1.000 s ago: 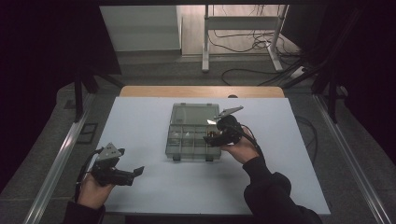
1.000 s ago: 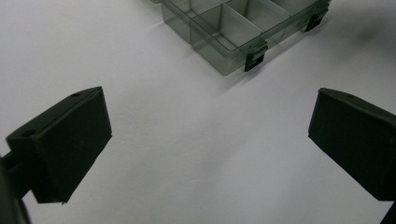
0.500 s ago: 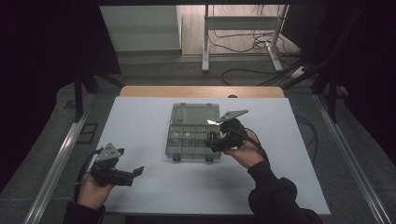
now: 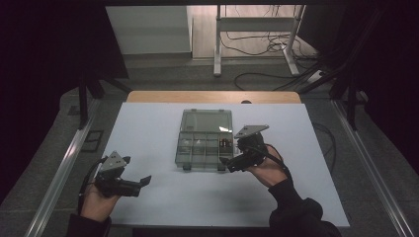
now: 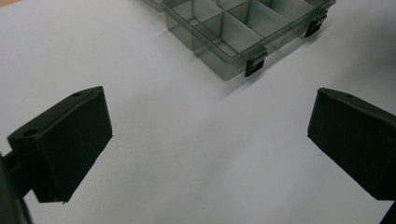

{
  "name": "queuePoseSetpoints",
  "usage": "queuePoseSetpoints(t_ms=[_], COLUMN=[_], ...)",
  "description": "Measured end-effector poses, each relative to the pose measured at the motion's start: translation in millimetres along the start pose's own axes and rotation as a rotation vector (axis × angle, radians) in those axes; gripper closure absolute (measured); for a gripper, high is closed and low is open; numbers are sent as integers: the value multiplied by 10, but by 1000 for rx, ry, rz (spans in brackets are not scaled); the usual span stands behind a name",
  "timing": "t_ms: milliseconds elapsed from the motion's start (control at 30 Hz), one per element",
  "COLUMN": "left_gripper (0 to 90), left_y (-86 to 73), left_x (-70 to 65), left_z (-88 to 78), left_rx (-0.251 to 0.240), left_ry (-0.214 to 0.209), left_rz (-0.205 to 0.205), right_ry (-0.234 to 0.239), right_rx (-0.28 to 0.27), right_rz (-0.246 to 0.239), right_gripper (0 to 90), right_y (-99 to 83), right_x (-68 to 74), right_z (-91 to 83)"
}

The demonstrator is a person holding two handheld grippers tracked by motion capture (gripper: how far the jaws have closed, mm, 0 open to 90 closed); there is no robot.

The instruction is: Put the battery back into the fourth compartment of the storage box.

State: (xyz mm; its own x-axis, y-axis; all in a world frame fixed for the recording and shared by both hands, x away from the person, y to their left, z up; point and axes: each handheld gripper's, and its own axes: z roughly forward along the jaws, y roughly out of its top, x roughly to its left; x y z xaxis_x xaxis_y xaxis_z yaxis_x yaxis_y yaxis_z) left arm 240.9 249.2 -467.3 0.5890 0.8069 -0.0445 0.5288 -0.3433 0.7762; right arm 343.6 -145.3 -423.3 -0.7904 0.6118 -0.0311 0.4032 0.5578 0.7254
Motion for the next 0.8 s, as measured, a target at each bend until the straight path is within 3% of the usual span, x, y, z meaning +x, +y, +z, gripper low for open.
queuePoseSetpoints(t_ms=[800], left_gripper=[1], left_y=[-3], left_x=[0], left_z=[-15], left_rx=[1], left_ry=[-3], left_rz=[0], right_ry=[-77], right_rx=[-56], right_rz=[70], right_gripper=[0], right_y=[-405], right_x=[9], right_z=[-358])
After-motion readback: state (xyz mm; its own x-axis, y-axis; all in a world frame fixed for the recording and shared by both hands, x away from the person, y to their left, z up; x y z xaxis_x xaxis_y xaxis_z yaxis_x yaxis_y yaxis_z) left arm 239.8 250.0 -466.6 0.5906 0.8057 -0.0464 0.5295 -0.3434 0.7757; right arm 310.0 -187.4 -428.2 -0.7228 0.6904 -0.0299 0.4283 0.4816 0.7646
